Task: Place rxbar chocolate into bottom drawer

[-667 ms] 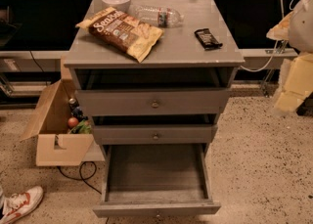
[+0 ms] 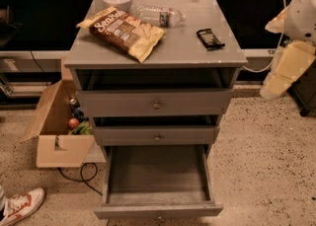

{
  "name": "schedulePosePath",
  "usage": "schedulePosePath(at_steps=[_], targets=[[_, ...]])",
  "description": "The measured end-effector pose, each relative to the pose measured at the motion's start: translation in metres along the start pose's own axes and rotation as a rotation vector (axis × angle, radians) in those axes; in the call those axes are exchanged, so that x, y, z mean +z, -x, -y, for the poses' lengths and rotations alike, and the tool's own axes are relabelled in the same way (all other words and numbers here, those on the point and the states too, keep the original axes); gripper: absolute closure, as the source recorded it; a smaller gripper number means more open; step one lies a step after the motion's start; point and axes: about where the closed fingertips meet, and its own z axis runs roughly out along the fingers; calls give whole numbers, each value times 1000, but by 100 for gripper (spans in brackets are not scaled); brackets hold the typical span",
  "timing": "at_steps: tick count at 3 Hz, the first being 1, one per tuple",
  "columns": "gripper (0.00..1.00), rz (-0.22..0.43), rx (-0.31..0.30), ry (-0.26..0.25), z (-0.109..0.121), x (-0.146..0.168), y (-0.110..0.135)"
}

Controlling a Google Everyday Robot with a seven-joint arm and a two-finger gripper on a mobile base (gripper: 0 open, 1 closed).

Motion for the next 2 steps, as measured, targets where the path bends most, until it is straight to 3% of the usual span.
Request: schedulePosePath(at_steps=[1, 2], targets=[[0, 80, 98, -8, 50, 39, 8], [0, 80, 98, -9, 50, 39, 8]])
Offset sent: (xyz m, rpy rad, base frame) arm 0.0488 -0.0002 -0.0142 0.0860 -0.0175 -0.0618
